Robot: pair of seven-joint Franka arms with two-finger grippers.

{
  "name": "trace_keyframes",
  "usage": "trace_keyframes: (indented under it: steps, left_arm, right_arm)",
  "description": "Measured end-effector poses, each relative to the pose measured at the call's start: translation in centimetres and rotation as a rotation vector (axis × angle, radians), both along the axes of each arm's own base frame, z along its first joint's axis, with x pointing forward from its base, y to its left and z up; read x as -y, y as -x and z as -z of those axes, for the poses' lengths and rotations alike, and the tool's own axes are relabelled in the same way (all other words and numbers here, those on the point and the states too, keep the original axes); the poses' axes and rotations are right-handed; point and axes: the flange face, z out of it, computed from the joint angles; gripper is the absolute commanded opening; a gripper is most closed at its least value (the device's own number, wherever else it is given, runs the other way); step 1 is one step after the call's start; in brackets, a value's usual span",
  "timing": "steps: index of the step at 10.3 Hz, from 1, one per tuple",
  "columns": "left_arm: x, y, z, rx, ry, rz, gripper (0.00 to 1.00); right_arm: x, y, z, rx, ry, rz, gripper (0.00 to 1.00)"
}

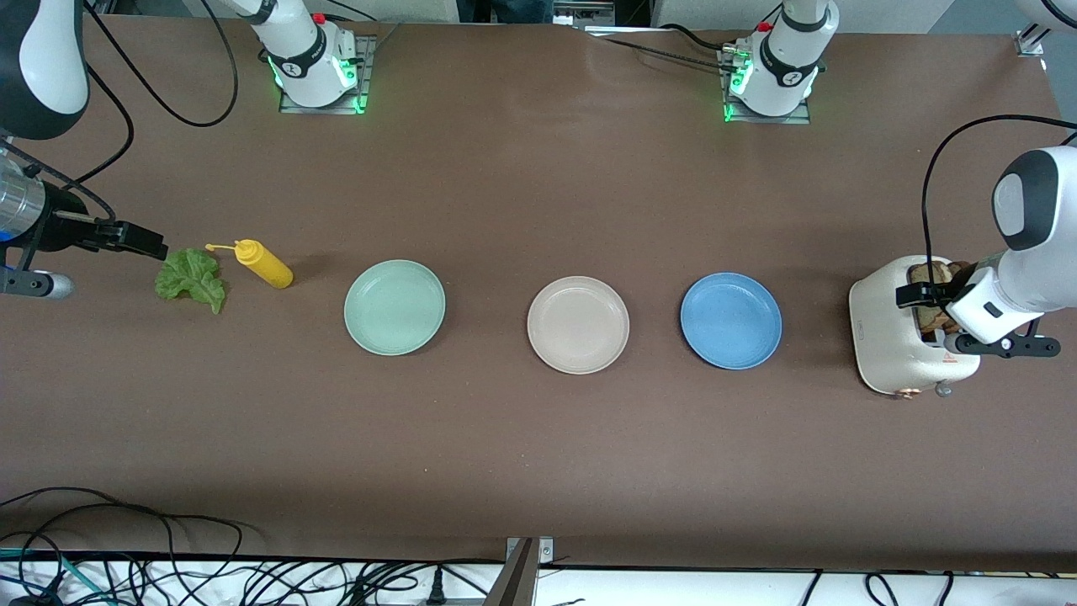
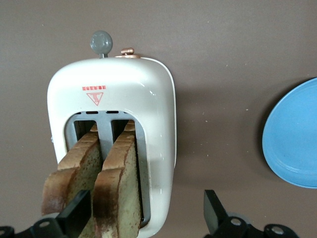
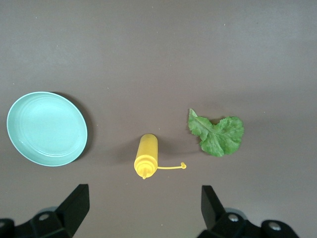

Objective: Make sandwich on beige plate with both arms
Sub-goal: 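Lower the left gripper onto a bread slice in the white toaster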

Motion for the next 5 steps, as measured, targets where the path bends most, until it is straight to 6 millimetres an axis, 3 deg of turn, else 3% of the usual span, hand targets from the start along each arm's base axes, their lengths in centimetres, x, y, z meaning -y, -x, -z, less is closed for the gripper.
trace_keyframes:
  steps: [2, 3, 4, 5]
  left_arm:
    - [-0.5, 0.3, 0.4, -0.010, 0.001, 0.000, 1.00]
    - [-0.7, 0.5, 0.7, -0.017, 0.003, -0.001, 0.95]
    - [-0.8, 0.7, 1.1, -0.025, 0.004, -0.001, 0.80]
    - [-0.8, 0.9, 1.5, -0.034, 0.006, 0.000, 0.53]
  right_arm:
    - [0.0, 0.0, 0.0, 0.000, 0.000, 0.000, 1.00]
    - [0.0, 0.0, 0.0, 0.000, 0.000, 0.000, 1.00]
    - [0.0, 0.0, 0.0, 0.000, 0.000, 0.000, 1.00]
    - [0.0, 0.0, 0.0, 0.000, 0.000, 0.000, 1.00]
